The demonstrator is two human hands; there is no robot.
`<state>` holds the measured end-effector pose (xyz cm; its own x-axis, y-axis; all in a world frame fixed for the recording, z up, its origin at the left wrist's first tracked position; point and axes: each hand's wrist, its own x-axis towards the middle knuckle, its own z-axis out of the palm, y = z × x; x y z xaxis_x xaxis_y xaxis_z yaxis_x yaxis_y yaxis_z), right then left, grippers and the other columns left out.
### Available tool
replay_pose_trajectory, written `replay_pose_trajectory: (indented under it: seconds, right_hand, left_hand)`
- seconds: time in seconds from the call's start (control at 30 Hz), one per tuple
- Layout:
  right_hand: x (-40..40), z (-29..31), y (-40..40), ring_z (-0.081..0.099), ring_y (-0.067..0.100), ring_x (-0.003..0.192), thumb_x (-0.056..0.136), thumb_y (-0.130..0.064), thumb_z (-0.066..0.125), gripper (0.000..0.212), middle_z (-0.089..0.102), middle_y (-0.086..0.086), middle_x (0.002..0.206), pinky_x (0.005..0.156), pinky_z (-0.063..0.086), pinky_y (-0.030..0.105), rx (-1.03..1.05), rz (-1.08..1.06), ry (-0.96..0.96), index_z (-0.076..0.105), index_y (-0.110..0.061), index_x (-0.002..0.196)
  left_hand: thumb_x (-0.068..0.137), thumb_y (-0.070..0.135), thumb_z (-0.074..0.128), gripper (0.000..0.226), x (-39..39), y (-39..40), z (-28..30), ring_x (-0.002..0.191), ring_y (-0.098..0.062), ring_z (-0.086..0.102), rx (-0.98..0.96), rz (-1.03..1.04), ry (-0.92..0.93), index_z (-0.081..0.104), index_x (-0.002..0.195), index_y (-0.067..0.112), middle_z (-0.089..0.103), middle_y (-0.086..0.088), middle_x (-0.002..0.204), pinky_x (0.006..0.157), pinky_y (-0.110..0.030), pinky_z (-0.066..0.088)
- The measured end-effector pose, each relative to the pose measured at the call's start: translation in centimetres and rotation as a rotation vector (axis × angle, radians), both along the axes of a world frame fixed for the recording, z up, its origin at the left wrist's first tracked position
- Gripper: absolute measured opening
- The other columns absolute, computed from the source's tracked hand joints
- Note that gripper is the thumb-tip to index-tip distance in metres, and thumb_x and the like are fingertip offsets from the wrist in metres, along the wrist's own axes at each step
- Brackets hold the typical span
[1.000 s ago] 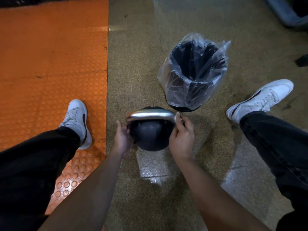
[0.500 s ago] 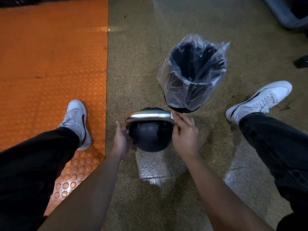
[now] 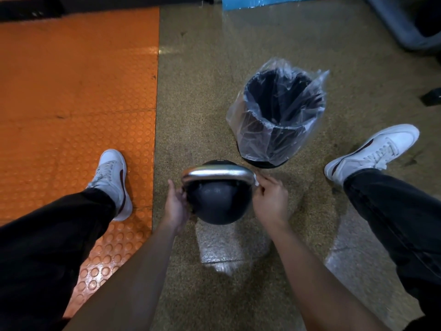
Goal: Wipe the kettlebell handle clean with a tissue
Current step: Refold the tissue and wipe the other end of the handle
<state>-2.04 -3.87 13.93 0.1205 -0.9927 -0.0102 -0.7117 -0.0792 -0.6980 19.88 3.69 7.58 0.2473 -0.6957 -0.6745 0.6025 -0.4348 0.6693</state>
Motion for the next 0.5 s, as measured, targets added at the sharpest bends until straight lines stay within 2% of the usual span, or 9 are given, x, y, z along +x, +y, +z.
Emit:
replay_pose_trajectory:
  seconds: [0.2, 0.3, 0.37, 0.43, 0.5]
  right_hand:
    - [1.2, 1.5, 1.1, 0.054, 0.021, 0.113, 0.087, 0.008, 0.061, 0.044, 0.069, 0.004, 0.126, 0.100, 0.042, 0.021, -0.273, 0.171, -0.036, 0.069, -0.007, 0.127]
    - [0.2, 0.0, 1.4, 0.058, 0.027, 0.113, 0.087, 0.010, 0.059, 0.046, 0.070, 0.007, 0.126, 0.097, 0.044, 0.025, -0.188, 0.076, 0.029, 0.066, -0.006, 0.130]
    - [0.4, 0.1, 0.2, 0.058, 0.032, 0.115, 0.087, 0.009, 0.056, 0.044, 0.070, 0.009, 0.125, 0.103, 0.045, 0.033, -0.123, 0.052, 0.074, 0.067, -0.005, 0.128]
    - [1.4, 1.3, -0.3, 0.055, 0.029, 0.116, 0.087, 0.009, 0.057, 0.043, 0.069, 0.008, 0.126, 0.104, 0.047, 0.035, -0.162, 0.099, 0.060, 0.068, -0.005, 0.127]
    - [1.9, 2.2, 0.4, 0.053, 0.026, 0.113, 0.087, 0.009, 0.059, 0.043, 0.068, 0.006, 0.128, 0.100, 0.048, 0.031, -0.272, 0.212, 0.035, 0.068, -0.006, 0.127]
  left_hand:
    - [0.095, 0.074, 0.010, 0.079, -0.1, -0.1, 0.1, 0.127, -0.023, 0.051, -0.014, 0.010, 0.019, 0.061, 0.129, 0.025, 0.070, 0.004, 0.123, 0.113, -0.062, 0.028]
    - [0.092, 0.078, 0.011, 0.082, 0.1, -0.1, -0.2, 0.138, -0.025, 0.042, 0.004, 0.017, 0.024, 0.056, 0.137, 0.026, 0.066, 0.006, 0.130, 0.114, -0.065, 0.023]
    - [0.091, 0.079, 0.012, 0.085, 0.1, -0.1, 0.0, 0.142, -0.025, 0.040, 0.016, 0.020, 0.017, 0.052, 0.142, 0.025, 0.062, 0.003, 0.137, 0.115, -0.065, 0.021]
    - [0.093, 0.077, 0.011, 0.085, -0.1, -0.1, 0.1, 0.140, -0.026, 0.042, 0.016, 0.021, 0.016, 0.052, 0.143, 0.021, 0.062, 0.000, 0.138, 0.115, -0.064, 0.023]
    - [0.095, 0.074, 0.010, 0.084, -0.2, -0.2, 0.3, 0.137, -0.027, 0.044, 0.012, 0.027, 0.009, 0.052, 0.142, 0.018, 0.061, -0.004, 0.138, 0.114, -0.064, 0.026]
